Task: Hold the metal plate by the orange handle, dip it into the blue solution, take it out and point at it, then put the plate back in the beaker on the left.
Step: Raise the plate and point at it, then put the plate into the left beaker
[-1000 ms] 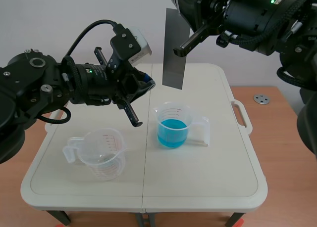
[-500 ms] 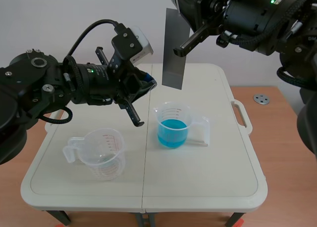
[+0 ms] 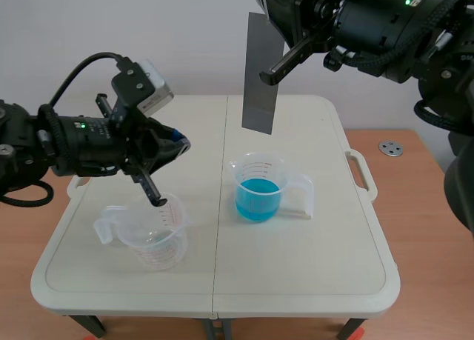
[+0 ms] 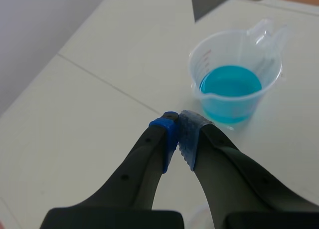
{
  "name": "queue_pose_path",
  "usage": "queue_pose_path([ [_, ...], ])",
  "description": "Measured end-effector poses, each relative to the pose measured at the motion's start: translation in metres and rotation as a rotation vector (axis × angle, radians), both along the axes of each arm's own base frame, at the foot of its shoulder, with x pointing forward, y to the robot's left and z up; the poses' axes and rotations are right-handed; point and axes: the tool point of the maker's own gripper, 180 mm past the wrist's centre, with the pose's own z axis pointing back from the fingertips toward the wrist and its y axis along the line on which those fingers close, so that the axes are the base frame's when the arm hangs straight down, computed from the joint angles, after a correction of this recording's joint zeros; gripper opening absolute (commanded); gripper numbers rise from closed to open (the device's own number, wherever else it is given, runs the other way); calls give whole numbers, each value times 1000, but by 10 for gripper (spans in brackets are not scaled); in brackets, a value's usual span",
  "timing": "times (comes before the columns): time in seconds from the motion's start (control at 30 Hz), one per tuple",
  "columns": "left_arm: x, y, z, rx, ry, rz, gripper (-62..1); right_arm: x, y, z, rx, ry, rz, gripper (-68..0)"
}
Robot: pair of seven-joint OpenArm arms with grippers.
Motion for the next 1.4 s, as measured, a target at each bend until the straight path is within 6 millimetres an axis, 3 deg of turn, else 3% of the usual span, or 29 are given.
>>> queue_pose_path([
  [0.47, -70, 73, 2, -18, 45, 81, -592, 0, 1, 0, 2, 0, 3, -662],
  [1.0, -174, 143, -29, 30, 233, 196, -592, -20, 45, -4, -9, 4, 141, -662],
  [1.2, -217, 157, -44, 70, 352, 220, -592, -32, 65, -6, -16, 6, 207, -662],
  [1.4, -249, 157, -54, 77, 443, 217, -592, -45, 86, -7, -23, 4, 277, -662],
])
